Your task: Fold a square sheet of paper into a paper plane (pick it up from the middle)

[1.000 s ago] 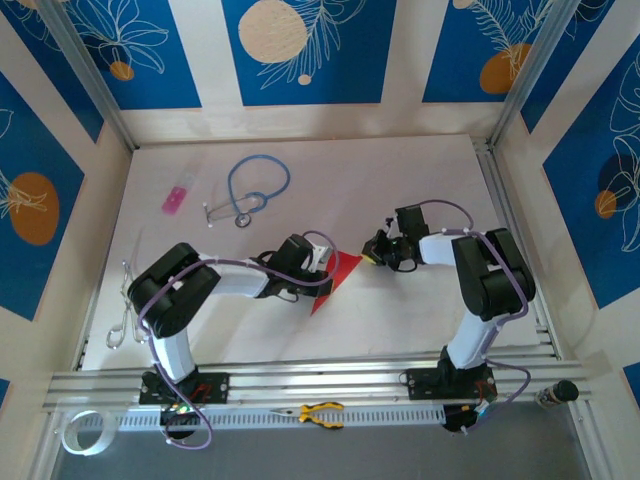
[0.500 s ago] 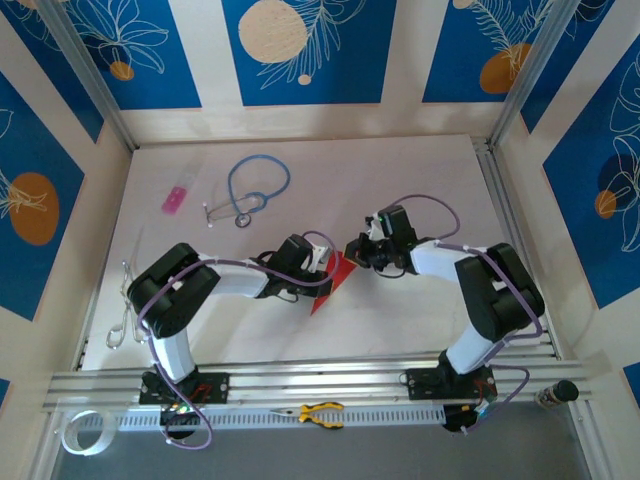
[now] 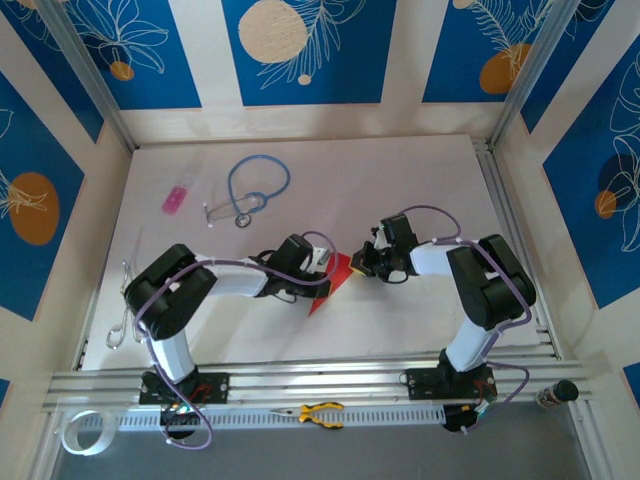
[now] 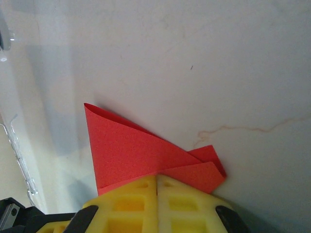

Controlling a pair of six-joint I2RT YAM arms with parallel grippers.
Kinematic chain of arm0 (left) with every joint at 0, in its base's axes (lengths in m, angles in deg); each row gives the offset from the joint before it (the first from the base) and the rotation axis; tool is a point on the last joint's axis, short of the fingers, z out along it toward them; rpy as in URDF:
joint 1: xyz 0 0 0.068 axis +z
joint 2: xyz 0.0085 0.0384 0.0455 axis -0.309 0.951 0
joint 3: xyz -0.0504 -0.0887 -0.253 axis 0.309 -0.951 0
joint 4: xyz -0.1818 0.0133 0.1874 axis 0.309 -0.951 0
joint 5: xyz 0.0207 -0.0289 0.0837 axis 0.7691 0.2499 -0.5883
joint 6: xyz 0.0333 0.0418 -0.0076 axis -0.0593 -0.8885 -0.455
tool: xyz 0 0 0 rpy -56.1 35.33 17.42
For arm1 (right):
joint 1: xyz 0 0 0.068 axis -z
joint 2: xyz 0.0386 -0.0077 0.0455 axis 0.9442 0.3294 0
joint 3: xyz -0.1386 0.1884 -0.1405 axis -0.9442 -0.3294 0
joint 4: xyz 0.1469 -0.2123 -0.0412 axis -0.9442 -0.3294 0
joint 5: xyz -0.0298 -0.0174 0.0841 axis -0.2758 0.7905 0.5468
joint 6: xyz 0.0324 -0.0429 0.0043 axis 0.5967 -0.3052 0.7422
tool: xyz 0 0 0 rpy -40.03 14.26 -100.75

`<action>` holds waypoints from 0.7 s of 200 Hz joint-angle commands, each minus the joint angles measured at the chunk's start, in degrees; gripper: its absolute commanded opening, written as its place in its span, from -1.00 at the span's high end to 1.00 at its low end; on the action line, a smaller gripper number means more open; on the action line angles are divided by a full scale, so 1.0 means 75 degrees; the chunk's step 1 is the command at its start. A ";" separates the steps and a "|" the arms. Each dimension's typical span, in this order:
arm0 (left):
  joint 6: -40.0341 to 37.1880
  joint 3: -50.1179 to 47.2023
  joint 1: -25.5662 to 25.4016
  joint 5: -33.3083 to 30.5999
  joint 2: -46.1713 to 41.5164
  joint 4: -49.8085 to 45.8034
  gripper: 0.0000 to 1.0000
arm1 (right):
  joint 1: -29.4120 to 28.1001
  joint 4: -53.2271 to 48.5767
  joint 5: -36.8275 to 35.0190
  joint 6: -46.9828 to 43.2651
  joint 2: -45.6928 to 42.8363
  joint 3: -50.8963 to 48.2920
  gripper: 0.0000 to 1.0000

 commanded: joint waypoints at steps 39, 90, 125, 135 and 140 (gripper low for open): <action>0.0064 0.0665 0.0004 0.0208 -0.0616 -0.1203 0.97 | -0.0068 -0.0418 -0.0280 -0.0191 0.0317 -0.0008 0.98; 0.0148 0.1474 -0.0085 0.0933 0.0244 -0.1083 0.92 | -0.0069 -0.0528 -0.0308 -0.0211 0.0316 0.0028 0.98; 0.0123 0.1838 -0.0171 0.0948 0.0770 -0.1163 0.89 | -0.0072 -0.0512 -0.0333 -0.0201 0.0291 -0.0022 0.98; 0.0101 0.1908 -0.0169 0.0916 0.0905 -0.1208 0.87 | -0.0059 -0.0507 -0.0333 -0.0200 0.0309 -0.0028 0.98; 0.0087 0.1923 -0.0178 0.0908 0.0960 -0.1212 0.86 | -0.0057 -0.0516 -0.0323 -0.0204 0.0319 -0.0031 0.98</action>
